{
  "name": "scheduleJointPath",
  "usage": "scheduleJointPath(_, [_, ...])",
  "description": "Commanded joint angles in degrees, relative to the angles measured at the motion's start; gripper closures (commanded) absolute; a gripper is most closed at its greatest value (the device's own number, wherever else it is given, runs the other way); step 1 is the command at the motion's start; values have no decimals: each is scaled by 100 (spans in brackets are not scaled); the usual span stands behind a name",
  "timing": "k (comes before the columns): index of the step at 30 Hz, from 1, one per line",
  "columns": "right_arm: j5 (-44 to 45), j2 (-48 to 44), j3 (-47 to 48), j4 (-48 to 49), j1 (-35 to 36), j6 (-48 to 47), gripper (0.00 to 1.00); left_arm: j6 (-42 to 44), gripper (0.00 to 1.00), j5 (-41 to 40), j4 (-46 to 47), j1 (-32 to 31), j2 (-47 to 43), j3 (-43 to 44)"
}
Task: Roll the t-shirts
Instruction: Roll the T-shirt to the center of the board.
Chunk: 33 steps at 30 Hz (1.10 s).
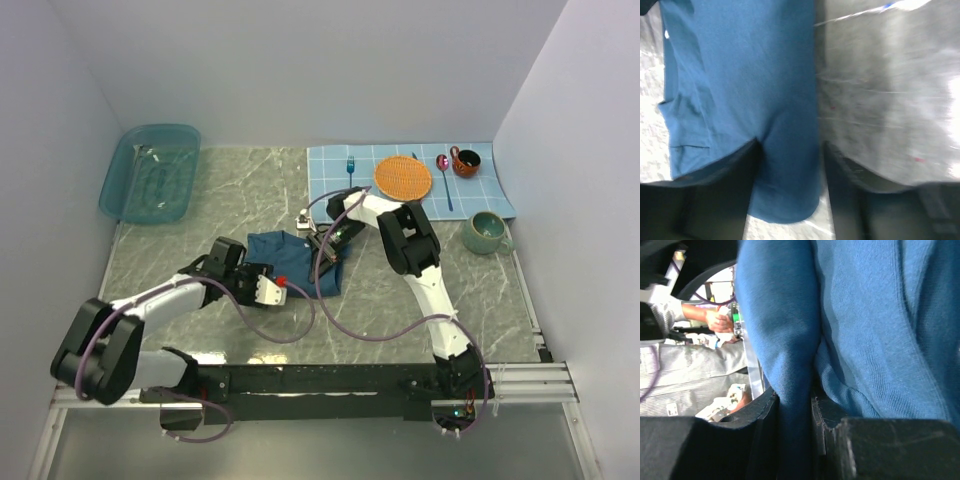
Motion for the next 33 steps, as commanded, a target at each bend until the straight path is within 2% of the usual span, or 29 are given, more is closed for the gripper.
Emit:
scheduleJointPath(1, [246, 236, 87, -91, 14, -337, 88, 237, 53, -834, 357, -32, 606, -113])
scheduleJointPath(2, [263, 201, 139, -144, 5, -407, 77, 132, 65, -835, 218, -32, 685, -43])
scheduleJointPath(3, [316, 140, 122, -118, -12, -399, 68, 96, 71, -687, 17, -23, 842, 210])
scheduleJointPath(4, [342, 43, 18, -57, -47, -408, 61, 44, 76, -572, -577, -23, 905, 352])
scheduleJointPath(5, [369, -253, -44, 144, -91, -391, 38, 208, 79, -362, -1001, -23, 958, 527])
scheduleJointPath(6, [386, -430, -123, 268, -187, -338, 10, 236, 79, 5, -1431, 3, 1097, 912])
scheduleJointPath(7, [439, -641, -281, 417, -258, -268, 0, 158, 79, 252, -1784, 21, 1195, 1151])
scheduleJointPath(8, [570, -1113, -387, 862, -319, -137, 0, 175, 79, 438, -2701, 39, 1361, 1423])
scheduleJointPath(10, [798, -1651, -815, 1426, -539, 285, 0, 105, 79, 937, -3410, 65, 1836, 2170])
scheduleJointPath(11, [1165, -2219, -1001, 1742, -609, 434, 0, 52, 79, 1080, -3996, 91, 1968, 2564])
scheduleJointPath(12, [1395, -2521, -1212, 2381, -653, 610, 0, 52, 79, 1220, -4263, 100, 2256, 2777])
scheduleJointPath(13, [1676, -2863, -1771, 2752, -680, 681, 0, 26, 80, 1448, -4553, 109, 2407, 2988])
scheduleJointPath(14, [2409, -3624, -2168, 3626, -671, 708, 0, -70, 80, 1607, -4765, 161, 2565, 3399])
scheduleJointPath(15, [2782, -4066, -2642, 4183, -645, 726, 0, -54, 80, 1713, -5237, 179, 2889, 3603])
scheduleJointPath(16, [3299, -4523, -3725, 4789, -558, 761, 0, -45, 81, 1810, -5433, 205, 3057, 3814])
scheduleJointPath(17, [3635, -5398, -4302, 5944, -514, 735, 0, -62, 81, 2028, -5609, 258, 3215, 4225])
scheduleJointPath(19, [4085, -6098, -5618, 6691, -243, 183, 0, 34, 82, 2197, -6241, 293, 3673, 4614])
scheduleJointPath(20, [4208, -6528, -5861, 6885, -84, 7, 0, 52, 82, 2302, -6409, 328, 3805, 4929])
scheduleJointPath(22, [4254, -6742, -6161, 6730, 197, -451, 0, 78, 82, 2347, -6664, 346, 4086, 5186])
scheduleJointPath(26, [4192, -6945, -6408, 6764, 760, -627, 0, -71, 80, 2277, -6665, 364, 4245, 5407])
scheduleJointPath(33, [4385, -6313, -6312, 7081, 1033, -838, 0, -71, 80, 2259, -6665, 408, 4456, 5495])
